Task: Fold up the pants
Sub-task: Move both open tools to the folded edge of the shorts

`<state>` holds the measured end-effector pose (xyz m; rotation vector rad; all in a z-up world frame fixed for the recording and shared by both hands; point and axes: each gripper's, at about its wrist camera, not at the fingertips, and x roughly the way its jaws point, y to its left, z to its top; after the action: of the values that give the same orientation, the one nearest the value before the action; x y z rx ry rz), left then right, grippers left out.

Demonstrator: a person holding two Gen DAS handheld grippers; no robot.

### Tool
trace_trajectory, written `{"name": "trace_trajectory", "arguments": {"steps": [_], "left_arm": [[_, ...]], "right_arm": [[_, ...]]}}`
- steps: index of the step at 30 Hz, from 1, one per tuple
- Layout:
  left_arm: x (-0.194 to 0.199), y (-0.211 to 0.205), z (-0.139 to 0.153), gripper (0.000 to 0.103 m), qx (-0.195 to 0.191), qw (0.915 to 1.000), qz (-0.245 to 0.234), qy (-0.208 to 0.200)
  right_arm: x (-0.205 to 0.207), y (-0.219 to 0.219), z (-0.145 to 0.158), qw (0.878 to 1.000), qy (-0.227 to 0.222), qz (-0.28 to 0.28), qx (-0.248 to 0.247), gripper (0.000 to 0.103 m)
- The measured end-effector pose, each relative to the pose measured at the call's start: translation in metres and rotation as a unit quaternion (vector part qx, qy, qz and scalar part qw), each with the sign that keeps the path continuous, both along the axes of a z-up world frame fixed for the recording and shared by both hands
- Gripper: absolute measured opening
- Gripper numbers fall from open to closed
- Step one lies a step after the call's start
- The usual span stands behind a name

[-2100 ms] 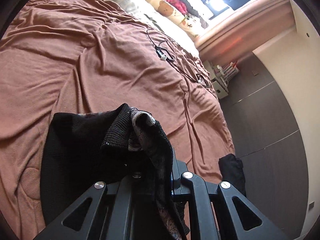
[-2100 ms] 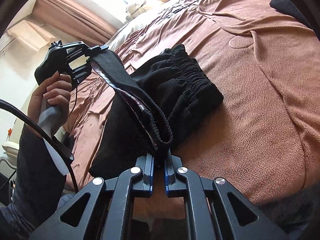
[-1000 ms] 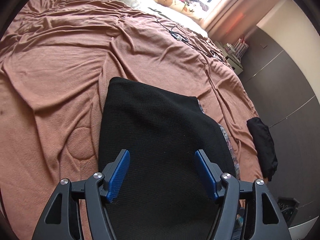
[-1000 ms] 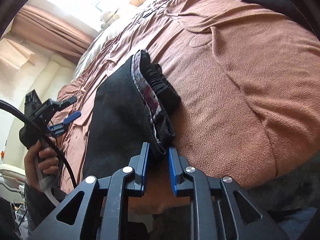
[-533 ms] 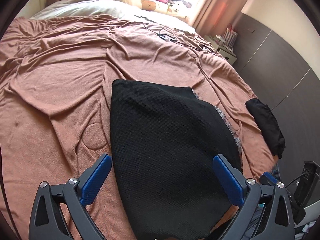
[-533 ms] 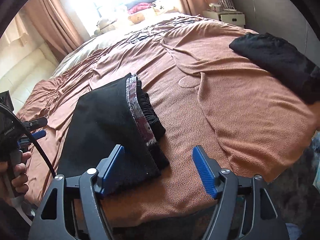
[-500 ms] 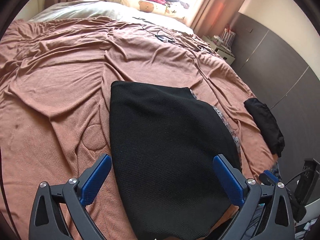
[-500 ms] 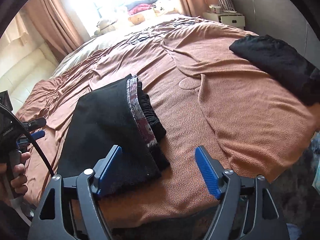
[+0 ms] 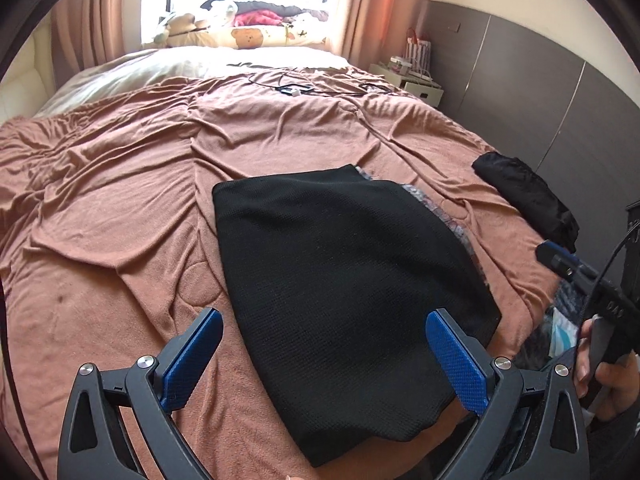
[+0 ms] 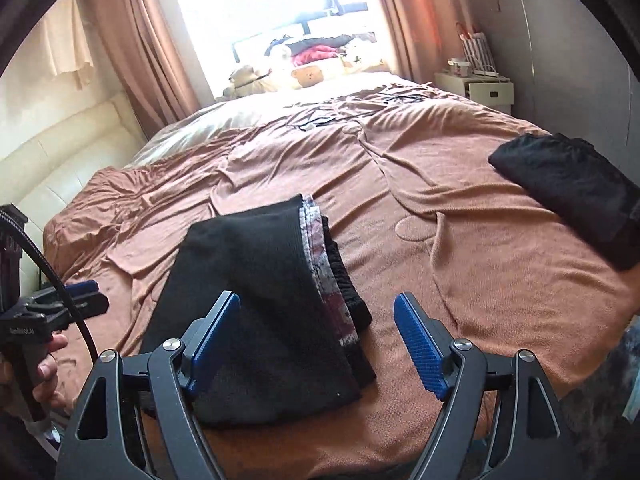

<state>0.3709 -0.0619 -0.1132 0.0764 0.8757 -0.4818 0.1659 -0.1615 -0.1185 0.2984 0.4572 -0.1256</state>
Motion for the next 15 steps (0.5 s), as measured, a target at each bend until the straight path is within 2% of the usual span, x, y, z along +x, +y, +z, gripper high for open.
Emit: {"name": "trace_trajectory", "arguments": {"steps": [2,4,6,8,11,15], "left_arm": [[-0.002,0.004,0.000,0.102,-0.010,0.9998,0.009,-0.011],[-0.006,0.005,0.000,0.102,-0.002,0.9996,0.016,-0.025],[-0.006,0.004,-0.001,0.102,0.010,0.9992,0.020,-0.034],[-0.004,0.004,-0.005,0.102,0.017,0.9991,0.027,-0.028],[0.002,0.011,-0.010,0.102,-0.021,0.9992,0.034,0.006],[0.004,0.013,-0.011,0.102,-0.016,0.9988,0.045,-0.012]], "right_arm": [[0.000,-0.007,0.002,1.000,-0.024,0.013,0.014,0.078],[0.006,-0.011,0.005,1.000,-0.021,0.006,0.003,0.078],[0.014,-0.012,0.009,1.000,-0.013,0.024,-0.012,0.078],[0.025,-0.011,0.013,0.999,0.001,0.038,-0.030,0.078],[0.044,-0.009,0.024,0.996,0.019,0.065,-0.066,0.078],[0.074,-0.017,0.037,0.992,0.034,0.109,-0.050,0.078]]}}
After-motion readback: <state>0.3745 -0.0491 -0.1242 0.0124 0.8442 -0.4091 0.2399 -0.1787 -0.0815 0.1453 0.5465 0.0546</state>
